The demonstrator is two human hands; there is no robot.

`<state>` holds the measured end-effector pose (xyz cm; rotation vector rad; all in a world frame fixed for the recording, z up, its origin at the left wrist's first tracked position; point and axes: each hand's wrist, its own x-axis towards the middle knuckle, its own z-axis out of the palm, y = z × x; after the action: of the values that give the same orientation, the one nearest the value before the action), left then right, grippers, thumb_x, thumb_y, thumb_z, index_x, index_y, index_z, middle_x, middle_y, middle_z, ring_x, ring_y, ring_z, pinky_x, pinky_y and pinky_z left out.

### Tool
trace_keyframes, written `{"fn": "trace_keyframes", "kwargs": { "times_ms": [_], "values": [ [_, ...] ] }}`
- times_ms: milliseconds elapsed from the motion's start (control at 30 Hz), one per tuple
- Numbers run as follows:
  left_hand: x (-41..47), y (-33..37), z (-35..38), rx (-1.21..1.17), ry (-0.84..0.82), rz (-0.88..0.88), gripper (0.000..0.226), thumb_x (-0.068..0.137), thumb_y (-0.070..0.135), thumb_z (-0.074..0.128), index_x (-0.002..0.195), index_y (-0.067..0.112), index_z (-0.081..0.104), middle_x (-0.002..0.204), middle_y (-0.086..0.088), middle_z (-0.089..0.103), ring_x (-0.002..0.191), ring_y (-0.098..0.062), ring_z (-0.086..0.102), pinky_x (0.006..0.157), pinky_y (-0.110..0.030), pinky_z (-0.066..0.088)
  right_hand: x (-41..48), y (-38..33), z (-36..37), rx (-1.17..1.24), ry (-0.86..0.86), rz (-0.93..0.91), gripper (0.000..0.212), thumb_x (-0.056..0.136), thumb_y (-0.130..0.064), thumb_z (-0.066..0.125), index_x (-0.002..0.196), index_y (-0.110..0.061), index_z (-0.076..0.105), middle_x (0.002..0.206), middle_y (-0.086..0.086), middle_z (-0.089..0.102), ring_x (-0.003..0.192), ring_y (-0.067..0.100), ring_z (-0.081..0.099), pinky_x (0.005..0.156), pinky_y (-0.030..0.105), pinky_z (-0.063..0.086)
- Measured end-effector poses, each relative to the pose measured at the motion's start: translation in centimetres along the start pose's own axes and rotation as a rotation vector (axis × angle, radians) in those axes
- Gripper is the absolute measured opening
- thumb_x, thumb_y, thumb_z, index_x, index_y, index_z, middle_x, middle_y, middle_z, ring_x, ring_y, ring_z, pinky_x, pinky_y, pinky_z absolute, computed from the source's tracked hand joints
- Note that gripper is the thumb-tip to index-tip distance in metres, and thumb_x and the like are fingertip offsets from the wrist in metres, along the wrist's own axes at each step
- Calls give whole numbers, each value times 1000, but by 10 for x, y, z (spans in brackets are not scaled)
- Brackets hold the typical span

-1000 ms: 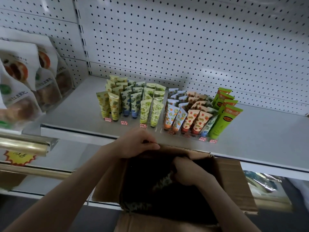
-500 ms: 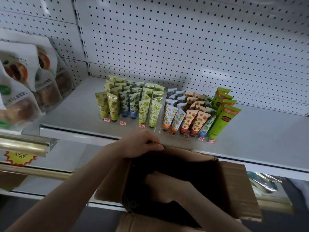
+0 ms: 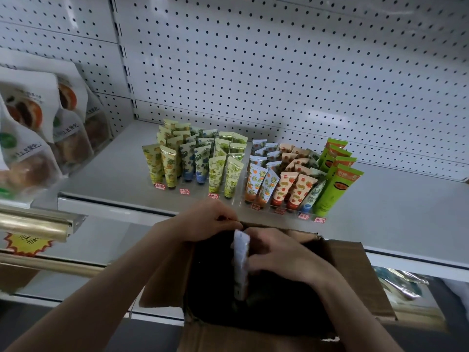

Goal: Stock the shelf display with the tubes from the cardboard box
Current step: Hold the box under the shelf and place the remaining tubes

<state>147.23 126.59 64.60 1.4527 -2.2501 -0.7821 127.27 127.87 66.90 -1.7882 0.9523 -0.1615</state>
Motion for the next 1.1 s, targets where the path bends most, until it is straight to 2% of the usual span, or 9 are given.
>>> {"fn": "trace_keyframes", "kwargs": {
  "times_ms": [67, 167, 333, 467, 600, 733, 833, 967, 1100],
  "values": [
    [2, 2, 0, -4, -13, -4, 19, 90, 30, 57, 89, 16, 71, 76, 7, 61, 68, -3, 52, 63, -18, 35, -11, -1, -11, 177, 15, -16, 24, 87, -4, 61, 109, -12, 66, 105, 6, 71, 98, 15, 66, 82, 23, 50],
    [5, 4, -2, 2, -17, 15, 20, 90, 30, 58, 87, 16, 71, 75, 1, 64, 67, -7, 53, 61, -15, 36, -18, 5, -21, 238, 34, -34, 23, 92, -10, 55, 112, -10, 66, 103, 6, 72, 91, 12, 66, 74, 21, 51],
    [8, 6, -2, -16, -37, 21, 18, 91, 30, 57, 79, 23, 68, 68, 9, 59, 62, -3, 51, 57, -13, 35, -20, 12, -25, 379, 96, -48, 23, 90, -19, 58, 108, -10, 70, 104, 15, 70, 83, 25, 61, 73, 29, 51],
    [8, 7, -1, -18, -18, 23, 17, 91, 30, 57, 84, 21, 71, 72, 7, 63, 66, -6, 55, 57, -10, 35, -21, 4, -27, 331, 157, -66, 17, 87, -7, 62, 103, -5, 65, 80, 7, 69, 59, 22, 59, 56, 25, 50],
    [7, 6, -2, -11, 1, 30, 19, 90, 31, 58, 86, 18, 71, 74, 3, 64, 65, -7, 54, 61, -18, 38, -21, -7, -27, 293, 166, -65, 16, 82, -8, 69, 94, -5, 58, 65, 3, 63, 49, 21, 59, 50, 26, 49],
    [6, 5, -4, 4, 10, 40, 22, 90, 33, 58, 84, 17, 71, 70, 6, 62, 63, -6, 53, 63, -25, 41, -22, -11, -27, 342, 192, -49, 28, 74, -15, 74, 88, -3, 53, 86, 13, 69, 42, 18, 57, 47, 26, 48],
    [6, 5, -5, 3, 18, 40, 21, 89, 34, 58, 85, 18, 71, 70, 8, 62, 64, -5, 54, 64, -26, 42, -22, -11, -27, 362, 227, -36, 36, 68, -14, 78, 94, -3, 56, 80, 13, 67, 47, 20, 59, 49, 25, 50],
    [6, 6, -4, 18, 10, 44, 20, 90, 34, 57, 81, 21, 70, 67, 10, 58, 61, -5, 51, 62, -26, 41, -25, -9, -29, 444, 208, -19, 24, 75, -1, 72, 97, 1, 63, 84, 14, 70, 71, 31, 69, 65, 30, 58],
    [7, 7, -2, 27, -1, 47, 23, 90, 34, 57, 85, 17, 71, 73, 3, 65, 67, -10, 56, 65, -25, 42, -24, -12, -29, 405, 303, -24, 23, 62, -15, 75, 82, -5, 68, 68, 9, 71, 52, 20, 65, 55, 30, 57]
  ]
}}
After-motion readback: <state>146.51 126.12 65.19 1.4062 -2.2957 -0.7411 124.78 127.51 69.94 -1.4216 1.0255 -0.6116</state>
